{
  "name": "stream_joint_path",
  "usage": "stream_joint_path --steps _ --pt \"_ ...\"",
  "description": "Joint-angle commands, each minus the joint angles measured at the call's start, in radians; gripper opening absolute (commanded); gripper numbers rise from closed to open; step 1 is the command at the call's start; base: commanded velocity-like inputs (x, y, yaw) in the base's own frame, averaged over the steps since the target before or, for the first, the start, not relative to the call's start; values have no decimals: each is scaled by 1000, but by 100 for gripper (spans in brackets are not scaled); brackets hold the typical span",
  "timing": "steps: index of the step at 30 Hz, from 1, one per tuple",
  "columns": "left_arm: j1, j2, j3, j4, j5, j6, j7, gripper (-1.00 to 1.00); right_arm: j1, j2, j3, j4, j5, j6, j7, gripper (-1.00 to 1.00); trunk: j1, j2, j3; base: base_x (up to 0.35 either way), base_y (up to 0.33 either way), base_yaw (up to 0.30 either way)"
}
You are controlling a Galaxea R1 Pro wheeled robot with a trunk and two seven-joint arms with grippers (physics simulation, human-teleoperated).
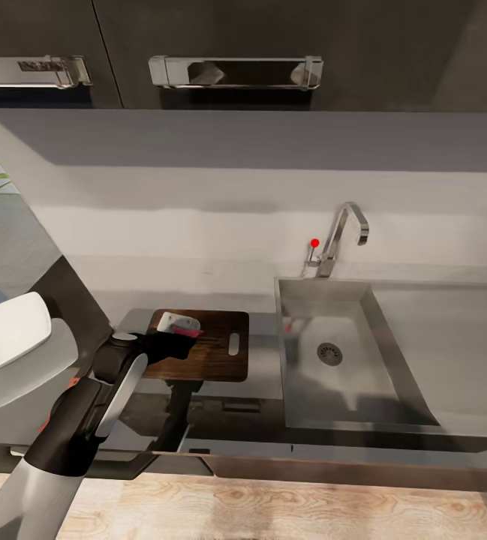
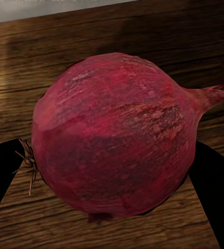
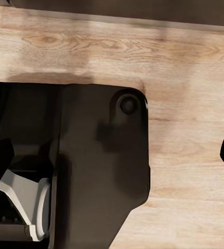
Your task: In the kitchen, take the Vidalia onion out of the sink, dice it on the chopping board with the paring knife, put the diced onion into the bowl on the countertop, then place both the paring knife and the chopping board into the sink.
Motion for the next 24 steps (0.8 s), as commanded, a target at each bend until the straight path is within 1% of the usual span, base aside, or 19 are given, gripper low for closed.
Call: stream_joint_path --steps 1,10,11,24 --pt "0 1 -2 5 9 3 4 -100 1 1 -3 -2 11 0 -8 100 1 -1 -2 0 0 0" --pt "0 1 -2 5 8 3 4 -100 1 1 -3 -2 11 0 -8 100 1 -1 -2 0 0 0" --pt "0 1 -2 4 8 3 4 100 1 1 -3 -2 11 0 -8 100 1 -1 -2 0 0 0" --pt "0 1 -2 3 7 3 4 100 1 1 -3 -2 11 0 -8 100 1 -1 -2 0 0 0"
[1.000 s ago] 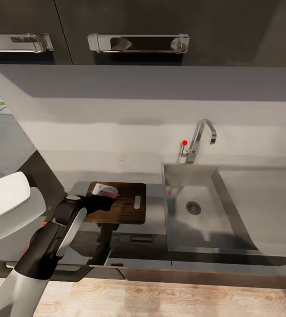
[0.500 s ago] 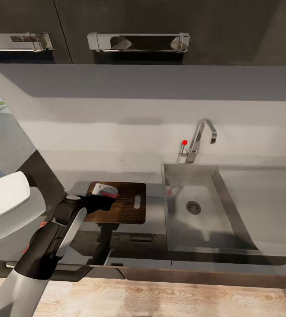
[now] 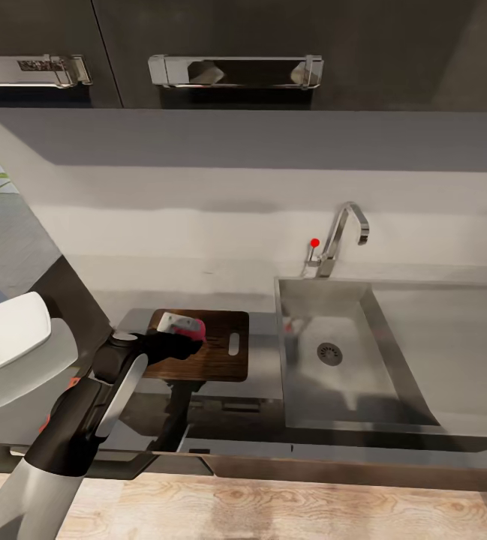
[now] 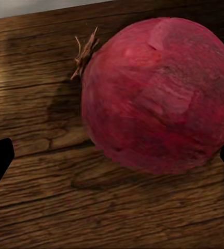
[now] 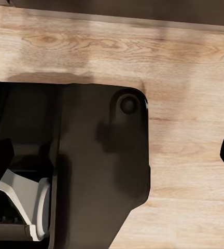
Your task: In the kitchen, take the Vidalia onion out of the sink, dice it on the chopping board with the paring knife, put the diced onion into the bowl on the countertop, then place both the paring knife and the chopping board into the sink.
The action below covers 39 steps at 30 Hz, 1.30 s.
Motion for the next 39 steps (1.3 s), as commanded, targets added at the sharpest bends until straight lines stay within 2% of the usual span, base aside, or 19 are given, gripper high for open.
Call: stream_joint_path --steps 1,12,39 --pt "-1 1 -1 -1 6 4 5 100 1 1 -3 -2 11 0 -8 100 1 -2 -2 0 0 0" --pt "-1 1 7 -12 3 4 5 100 1 1 -3 -2 11 0 -8 100 1 -2 -2 -43 0 0" --pt "-2 1 3 -13 3 4 5 100 1 1 -3 -2 11 0 -8 100 1 -2 -2 -331 0 0"
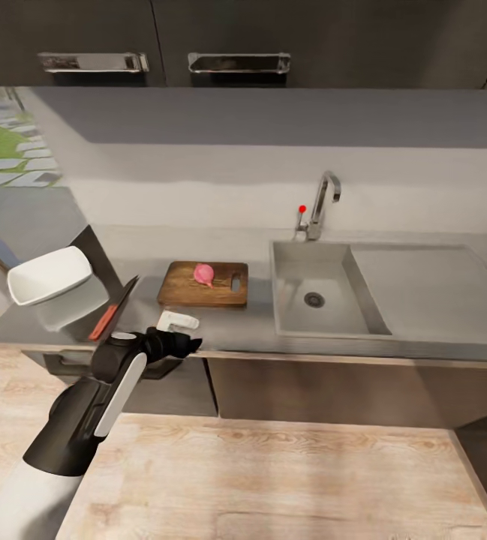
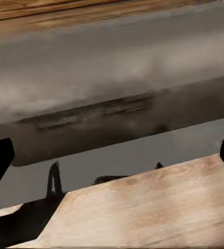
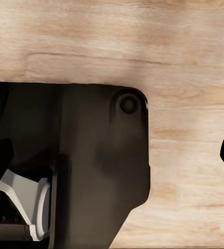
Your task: In the kitchen, take the Vidalia onion out of the sink, dice it on the chopping board with the paring knife, put the diced onion into the bowl on the countertop, then place both the paring knife and the chopping board into the sink.
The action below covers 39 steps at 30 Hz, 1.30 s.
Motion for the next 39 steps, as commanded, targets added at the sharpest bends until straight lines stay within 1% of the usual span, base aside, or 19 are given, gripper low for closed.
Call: stream_joint_path --steps 1,9,13,15,21,23,24,25,26,27,29,30,31,32,34,35,37,38,39 --pt "-1 1 -2 0 6 4 5 100 1 1 -4 -2 11 0 -8 100 0 -2 -2 -338 0 0" --pt "0 2 -2 1 6 4 5 100 1 -1 -4 -2 11 1 -8 100 0 -2 -2 -332 0 0" --pt "5 2 -3 0 6 4 5 100 1 -1 -3 -4 11 1 -7 100 0 -2 -2 -133 0 0" --pt "38 2 -2 -1 7 3 5 100 1 -2 -3 -11 11 0 -6 100 0 -2 -2 -36 0 0" --pt "97 2 -1 -1 5 -2 1 100 1 -4 -4 -18 11 0 -6 100 0 -2 -2 -8 0 0" --pt "140 3 2 -1 4 -23 0 100 1 -7 -4 -30 11 0 -6 100 0 -2 -2 -1 0 0" --pt "164 4 5 0 4 -48 -1 100 1 -8 -4 -40 11 0 -6 100 0 -2 -2 0 0 0" --pt "218 14 9 0 4 -124 -1 100 0 -9 -4 -62 11 0 -6 100 0 -2 -2 0 0 0" --pt "250 21 10 1 4 -168 -1 100 0 -10 -4 -73 11 0 -7 100 0 -2 -2 0 0 0" --pt "268 25 10 1 4 -191 -1 100 0 -10 -4 -80 11 0 -7 100 0 -2 -2 0 0 0" --pt "348 43 11 1 4 -289 -1 100 0 -9 -4 -111 10 0 -7 100 0 -2 -2 0 0 0" --pt "369 47 11 1 4 -315 -1 100 -1 -9 -4 -120 10 0 -7 100 0 -2 -2 0 0 0" --pt "412 56 11 2 4 -371 -1 100 -1 -9 -4 -135 10 1 -7 100 0 -2 -2 0 0 0" --pt "435 61 12 3 4 -401 -1 100 -1 -8 -4 -142 10 1 -8 100 0 -2 -2 0 0 0" --pt "550 87 11 7 4 -564 -1 100 -1 -8 -4 -167 10 2 -8 100 0 -2 -2 0 0 0" --pt "577 93 11 10 4 -603 -1 100 -1 -8 -4 -173 10 2 -8 100 0 -2 -2 0 0 0" --pt "675 108 11 23 3 -745 -1 100 -1 -8 -4 -201 10 3 -8 100 0 -2 -2 0 0 0" --pt "702 111 11 27 3 -780 -1 100 -1 -8 -4 -212 10 3 -8 100 0 -2 -2 0 0 0" --pt "748 116 11 33 3 -837 -1 100 -2 -8 -4 -234 10 3 -9 100 0 -2 -2 0 0 0"
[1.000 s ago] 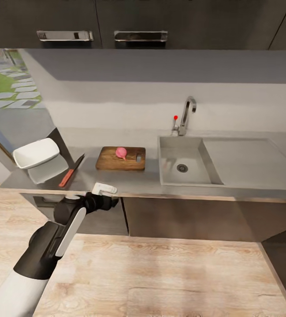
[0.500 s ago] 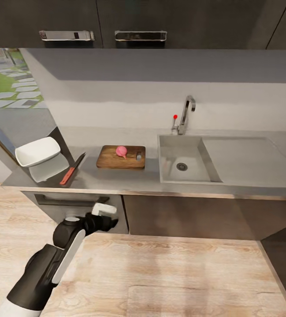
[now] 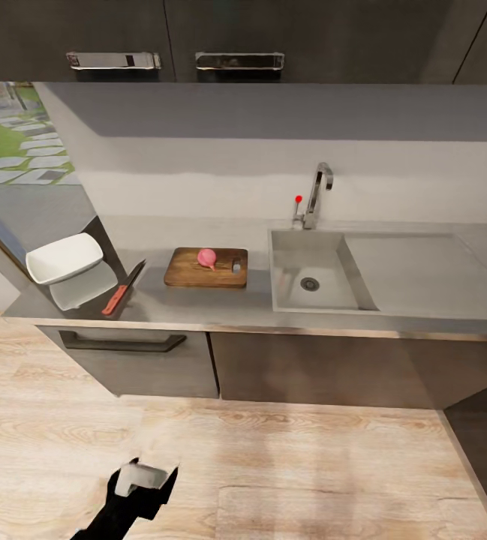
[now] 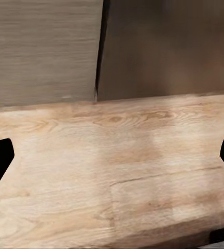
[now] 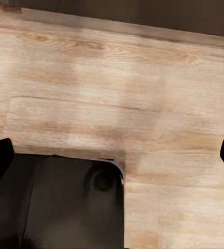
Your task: In the kitchen, take the Vidalia onion out of the sink, dice it on the chopping board with the paring knife, put the diced onion into the bowl on the countertop, then place both the paring knife and the chopping board into the sink.
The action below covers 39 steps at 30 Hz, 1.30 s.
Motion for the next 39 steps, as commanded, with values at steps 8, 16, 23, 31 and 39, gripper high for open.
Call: stream_joint_path --steps 8,16,23,31,39 --pt "235 32 0 89 9 -222 3 100 0 6 -5 -253 11 167 -4 100 1 -2 -1 0 0 0" --pt "251 22 -1 413 8 -835 12 100 0 7 -2 -334 -62 214 -3 100 1 -2 -1 0 0 0" --pt "277 -7 1 680 8 -1208 95 100 -3 7 0 -336 -82 216 -2 100 1 -2 -1 0 0 0" --pt "278 -14 3 751 9 -1224 115 100 -3 7 0 -321 -83 214 0 100 1 -2 -1 0 0 0" --pt "277 -19 4 787 10 -1224 118 100 -3 7 0 -304 -83 211 1 100 1 -2 -1 0 147 0"
